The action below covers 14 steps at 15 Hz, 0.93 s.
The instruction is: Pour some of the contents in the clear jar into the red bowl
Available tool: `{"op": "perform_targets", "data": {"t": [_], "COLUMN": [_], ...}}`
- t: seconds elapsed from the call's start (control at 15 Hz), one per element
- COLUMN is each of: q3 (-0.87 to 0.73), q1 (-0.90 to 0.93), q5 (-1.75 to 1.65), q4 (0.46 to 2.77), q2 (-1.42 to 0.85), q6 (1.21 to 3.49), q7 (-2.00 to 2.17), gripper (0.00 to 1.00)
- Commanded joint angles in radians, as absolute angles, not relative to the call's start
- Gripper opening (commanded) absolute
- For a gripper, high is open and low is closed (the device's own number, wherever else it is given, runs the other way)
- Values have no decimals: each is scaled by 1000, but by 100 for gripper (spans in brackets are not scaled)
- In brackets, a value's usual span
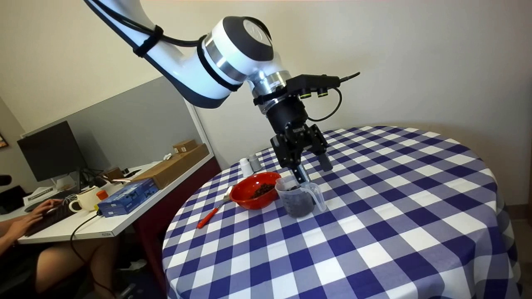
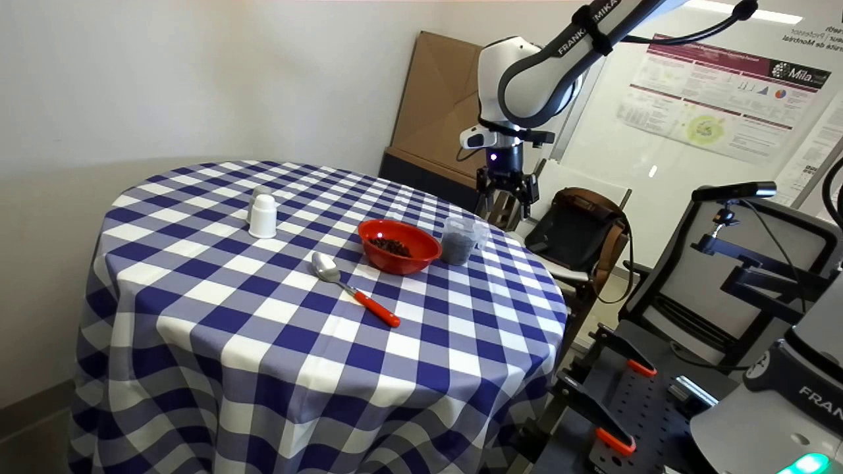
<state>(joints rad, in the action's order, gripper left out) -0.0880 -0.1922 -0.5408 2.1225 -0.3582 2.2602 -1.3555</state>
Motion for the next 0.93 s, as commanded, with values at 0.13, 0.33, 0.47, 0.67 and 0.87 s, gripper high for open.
{"op": "perform_targets", "data": {"t": [0.13,0.33,0.47,0.67,0.87], "q3": [-69,-64,-60,-58,-56], "q1": [-173,-165,-164,-164,-165], "q5": [-486,-482,-469,-462,-455], "q4": [2099,2076,2060,2039,2021], "q2": [-399,-424,-445,-475,-503], "q6": [2270,2275,2278,2288,2296], "q7": [-1371,-1361,-1362,-1356,-1358], "gripper": [100,100,100,100,97]}}
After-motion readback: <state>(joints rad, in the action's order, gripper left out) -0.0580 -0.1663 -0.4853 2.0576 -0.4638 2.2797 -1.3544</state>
